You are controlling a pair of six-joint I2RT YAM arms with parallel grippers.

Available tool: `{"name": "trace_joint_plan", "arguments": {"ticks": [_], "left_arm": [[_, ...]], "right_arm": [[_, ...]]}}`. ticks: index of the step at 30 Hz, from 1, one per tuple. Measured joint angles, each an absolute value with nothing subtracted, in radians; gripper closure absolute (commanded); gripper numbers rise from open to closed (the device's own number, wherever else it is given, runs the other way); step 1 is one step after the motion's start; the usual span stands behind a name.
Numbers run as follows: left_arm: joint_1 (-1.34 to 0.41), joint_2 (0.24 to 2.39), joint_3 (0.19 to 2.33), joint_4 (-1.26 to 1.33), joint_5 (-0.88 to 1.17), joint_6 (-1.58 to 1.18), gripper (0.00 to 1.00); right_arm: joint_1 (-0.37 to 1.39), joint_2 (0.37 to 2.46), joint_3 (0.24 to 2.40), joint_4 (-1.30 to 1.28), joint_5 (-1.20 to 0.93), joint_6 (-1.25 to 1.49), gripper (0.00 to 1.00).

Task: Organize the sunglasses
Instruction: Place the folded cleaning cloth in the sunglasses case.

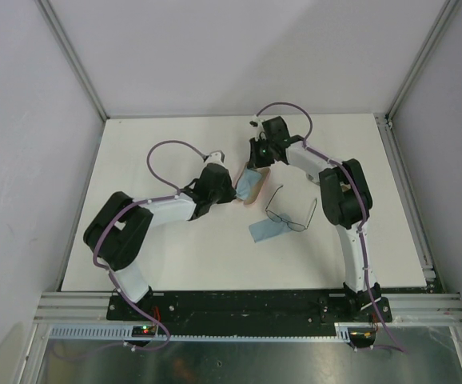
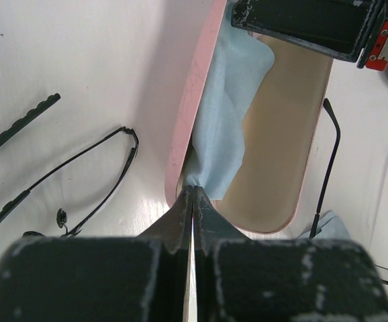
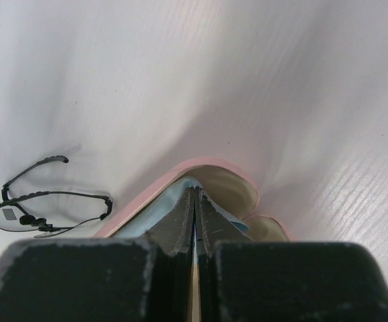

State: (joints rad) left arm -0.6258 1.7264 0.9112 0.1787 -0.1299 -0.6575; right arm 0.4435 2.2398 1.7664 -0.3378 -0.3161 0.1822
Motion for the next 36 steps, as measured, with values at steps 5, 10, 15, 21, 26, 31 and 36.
{"name": "trace_joint_plan", "arguments": {"ticks": [5, 10, 15, 21, 26, 31, 36], "left_arm": [[-0.626, 1.726, 0.909, 0.179, -0.13, -0.657, 1.0], [-0.626, 1.726, 0.902, 0.182, -0.129, -0.657, 1.0], [-0.626, 1.726, 0.895, 0.185, -0.129, -0.657, 1.0], [-0.625, 1.72, 0.886, 0.191, -0.128, -0.657, 1.0], [-0.623, 1.719, 0.879, 0.194, -0.129, -0.657, 1.0], [-0.616, 1.718, 0.879, 0.194, -0.129, -0.657, 1.0], [-0.612, 1.716, 0.879, 0.194, -0.128, -0.657, 1.0]], "right_arm": [[0.446, 2.243, 1.768, -0.338, -0.316, 0.182, 1.0], [0.446, 2.243, 1.77, -0.337, -0.316, 0.182, 1.0], [0.446, 2.243, 1.77, -0.335, -0.316, 0.183, 1.0], [0.446, 2.243, 1.776, -0.331, -0.315, 0.183, 1.0], [0.443, 2.243, 1.776, -0.331, -0.315, 0.183, 1.0], [0.441, 2.243, 1.776, -0.331, -0.315, 0.183, 0.98], [0.441, 2.243, 1.777, -0.331, -0.315, 0.183, 0.9]]}}
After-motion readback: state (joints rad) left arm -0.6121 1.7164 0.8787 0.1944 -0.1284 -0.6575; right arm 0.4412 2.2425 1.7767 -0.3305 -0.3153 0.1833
